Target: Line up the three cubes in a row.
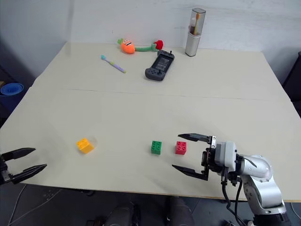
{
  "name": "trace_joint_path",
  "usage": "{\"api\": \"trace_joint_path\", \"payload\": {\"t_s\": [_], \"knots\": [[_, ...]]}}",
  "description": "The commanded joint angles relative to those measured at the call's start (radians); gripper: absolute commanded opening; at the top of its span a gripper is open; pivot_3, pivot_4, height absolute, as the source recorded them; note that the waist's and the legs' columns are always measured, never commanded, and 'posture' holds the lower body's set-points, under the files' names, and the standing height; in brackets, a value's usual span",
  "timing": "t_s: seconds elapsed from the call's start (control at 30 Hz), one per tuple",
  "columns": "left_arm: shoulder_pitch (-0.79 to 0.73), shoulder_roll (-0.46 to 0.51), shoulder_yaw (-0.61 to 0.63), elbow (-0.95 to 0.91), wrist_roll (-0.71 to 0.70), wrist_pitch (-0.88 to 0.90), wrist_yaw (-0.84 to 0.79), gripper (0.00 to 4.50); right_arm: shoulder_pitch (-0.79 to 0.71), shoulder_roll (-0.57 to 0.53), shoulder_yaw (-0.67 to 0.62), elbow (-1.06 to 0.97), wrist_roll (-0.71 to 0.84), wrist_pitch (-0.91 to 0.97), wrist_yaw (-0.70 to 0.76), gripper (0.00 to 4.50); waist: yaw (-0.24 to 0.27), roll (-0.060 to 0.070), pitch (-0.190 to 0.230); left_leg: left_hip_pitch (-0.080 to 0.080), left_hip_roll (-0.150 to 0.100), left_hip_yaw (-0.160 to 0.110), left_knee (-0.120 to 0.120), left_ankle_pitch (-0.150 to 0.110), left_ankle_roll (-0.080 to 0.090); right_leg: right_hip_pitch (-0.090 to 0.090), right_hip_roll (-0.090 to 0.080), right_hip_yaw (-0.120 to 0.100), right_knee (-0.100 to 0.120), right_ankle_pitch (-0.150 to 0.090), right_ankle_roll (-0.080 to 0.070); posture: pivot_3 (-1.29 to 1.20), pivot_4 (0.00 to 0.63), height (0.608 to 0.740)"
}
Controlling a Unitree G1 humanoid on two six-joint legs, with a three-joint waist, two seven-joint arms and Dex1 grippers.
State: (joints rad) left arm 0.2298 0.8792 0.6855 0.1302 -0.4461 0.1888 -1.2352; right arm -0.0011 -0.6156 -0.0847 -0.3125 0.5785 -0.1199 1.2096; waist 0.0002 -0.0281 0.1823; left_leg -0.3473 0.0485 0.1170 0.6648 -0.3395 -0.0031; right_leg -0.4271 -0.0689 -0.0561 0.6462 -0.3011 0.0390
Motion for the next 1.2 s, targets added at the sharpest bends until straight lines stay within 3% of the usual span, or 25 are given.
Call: {"api": "trace_joint_path", "payload": {"t_s": [0.03, 0.23, 0.37, 0.6, 0.7, 0.8, 0.93, 1.2], "knots": [[-0.038, -0.031, -0.078, -0.084, -0.024, 0.029, 0.042, 4.49, -0.021, 0.01, 0.005, -0.021, 0.016, -0.008, 0.003, 4.5, -0.004, 0.0, 0.0, 0.0, 0.0, 0.0, 0.0, 0.0, 0.0, 0.0, 0.0, 0.0, 0.0, 0.0, 0.0, 0.0, 0.15, 0.74], [-0.152, -0.074, -0.221, -0.03, 0.016, 0.019, 0.097, 4.49, -0.051, 0.025, 0.026, -0.028, 0.011, -0.002, -0.007, 4.5, -0.018, 0.0, 0.0, 0.0, 0.0, 0.001, 0.0, 0.0, -0.001, 0.0, 0.002, 0.0, 0.002, 0.0, 0.0, 0.0, 0.15, 0.74], [-0.21, -0.097, -0.295, 0.016, 0.031, 0.01, 0.114, 3.64, -0.044, 0.023, 0.015, -0.032, 0.006, -0.002, -0.028, 4.5, -0.027, 0.001, 0.0, 0.0, 0.001, 0.001, 0.0, 0.001, -0.001, 0.0, 0.003, 0.0, 0.002, 0.0, 0.0, 0.0, 0.15, 0.74], [-0.319, -0.116, -0.389, 0.047, 0.042, -0.038, 0.091, 1.49, 0.003, 0.005, -0.017, -0.052, 0.002, -0.005, -0.051, 4.5, -0.026, 0.001, 0.0, 0.0, 0.001, 0.001, 0.0, 0.001, -0.001, 0.0, 0.003, 0.0, 0.002, 0.0, 0.0, 0.0, 0.15, 0.74], [-0.358, -0.095, -0.475, -0.009, 0.048, -0.052, 0.001, 1.5, 0.024, -0.006, -0.033, -0.06, 0.006, -0.002, -0.052, 4.5, -0.026, 0.001, 0.0, 0.0, 0.0, 0.001, 0.0, 0.002, -0.003, 0.0, 0.003, 0.0, 0.002, 0.0, 0.0, 0.0, 0.15, 0.74], [-0.511, -0.135, -0.601, -0.031, 0.098, -0.102, -0.034, 1.5, 0.043, -0.023, -0.047, -0.064, 0.01, 0.005, -0.05, 4.5, -0.016, 0.001, 0.0, 0.0, 0.0, 0.001, 0.001, 0.003, -0.006, 0.0, 0.003, 0.0, 0.002, 0.0, 0.0, 0.0, 0.15, 0.74], [-0.692, -0.187, -0.764, 0.07, 0.187, -0.181, -0.123, 1.5, 0.041, -0.027, -0.048, -0.064, 0.008, 0.015, -0.05, 4.5, -0.002, 0.0, 0.0, -0.001, -0.001, 0.002, 0.003, 0.004, -0.006, 0.0, 0.005, 0.0, 0.002, 0.001, 0.002, 0.0, 0.15, 0.74], [-0.824, -0.256, -0.867, 0.247, 0.243, -0.284, -0.202, 1.5, 0.051, -0.026, -0.056, -0.08, -0.006, 0.022, -0.072, 4.5, -0.012, 0.001, 0.0, -0.002, 0.001, 0.004, 0.004, 0.005, -0.007, -0.002, 0.009, 0.002, 0.002, 0.001, 0.002, 0.0, 0.15, 0.74]]}}
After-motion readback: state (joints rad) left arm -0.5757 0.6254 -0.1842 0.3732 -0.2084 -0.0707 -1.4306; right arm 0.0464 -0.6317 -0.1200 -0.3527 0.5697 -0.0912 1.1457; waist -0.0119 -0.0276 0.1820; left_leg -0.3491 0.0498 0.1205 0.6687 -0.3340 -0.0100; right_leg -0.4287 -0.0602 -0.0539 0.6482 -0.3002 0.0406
